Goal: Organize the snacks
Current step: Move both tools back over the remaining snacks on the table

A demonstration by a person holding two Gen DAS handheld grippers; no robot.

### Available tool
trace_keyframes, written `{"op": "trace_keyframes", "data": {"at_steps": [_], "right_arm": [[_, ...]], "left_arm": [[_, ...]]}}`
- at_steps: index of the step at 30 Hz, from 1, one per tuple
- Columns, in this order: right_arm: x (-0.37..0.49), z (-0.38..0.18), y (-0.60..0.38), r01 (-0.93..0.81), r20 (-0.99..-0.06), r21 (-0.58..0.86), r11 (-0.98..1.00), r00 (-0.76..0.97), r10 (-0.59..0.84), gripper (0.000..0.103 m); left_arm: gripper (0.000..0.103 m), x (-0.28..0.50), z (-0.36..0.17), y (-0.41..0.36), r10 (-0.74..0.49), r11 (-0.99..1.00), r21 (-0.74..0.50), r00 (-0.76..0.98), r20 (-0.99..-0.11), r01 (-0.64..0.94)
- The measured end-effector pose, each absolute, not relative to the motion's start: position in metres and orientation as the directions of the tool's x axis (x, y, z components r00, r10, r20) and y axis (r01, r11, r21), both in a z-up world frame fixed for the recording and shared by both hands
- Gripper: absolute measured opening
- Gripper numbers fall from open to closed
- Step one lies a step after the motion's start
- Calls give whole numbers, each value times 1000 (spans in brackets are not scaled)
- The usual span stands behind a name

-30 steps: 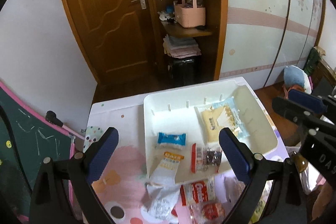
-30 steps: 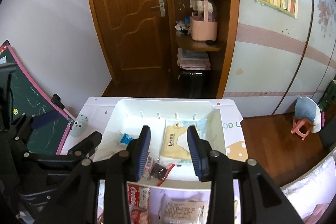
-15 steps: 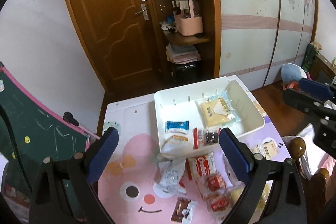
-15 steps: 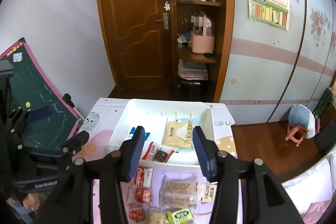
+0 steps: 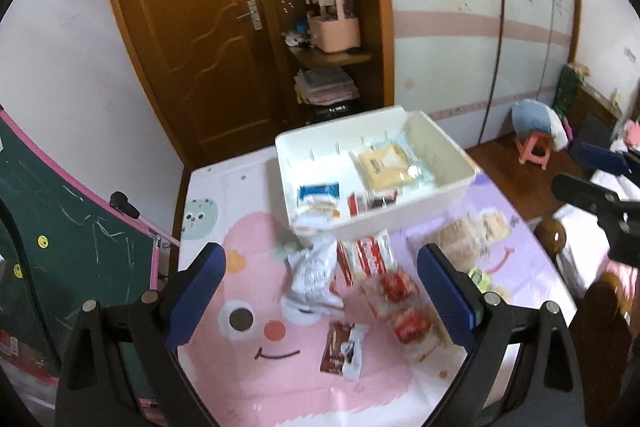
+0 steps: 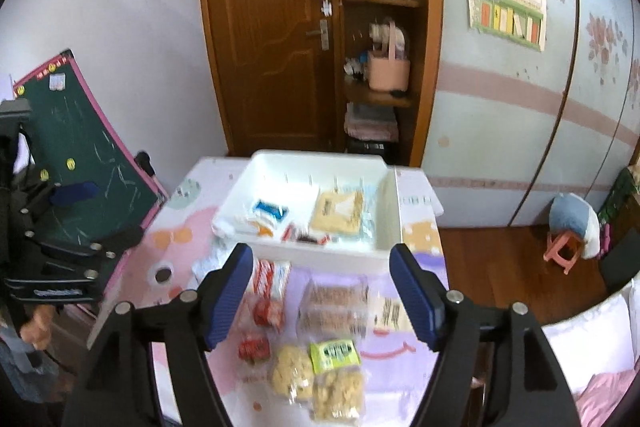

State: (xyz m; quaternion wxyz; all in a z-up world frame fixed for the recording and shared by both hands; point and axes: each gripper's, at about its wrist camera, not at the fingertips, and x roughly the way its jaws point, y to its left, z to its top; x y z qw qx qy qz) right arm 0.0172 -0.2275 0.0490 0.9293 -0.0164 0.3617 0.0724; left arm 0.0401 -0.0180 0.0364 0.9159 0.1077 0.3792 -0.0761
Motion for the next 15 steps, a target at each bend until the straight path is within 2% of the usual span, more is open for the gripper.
{"op": "trace_keyframes", "data": {"at_steps": [4,11,15], "right_arm": [[14,7,-239,-111,-731,19,994,677,90,71],[12,-77,-264,-7,-846,116,993,523,102,71],[7,-118,-265,20,-892,93,995,445,75,71]], "left_arm": [[96,29,-3,-18,-61,962,133,667,-743,237],[96,30,-93,-5,-80,977,42,540,-838,209],[96,39,-141,5,-64,986,13,456,-887,164]]}}
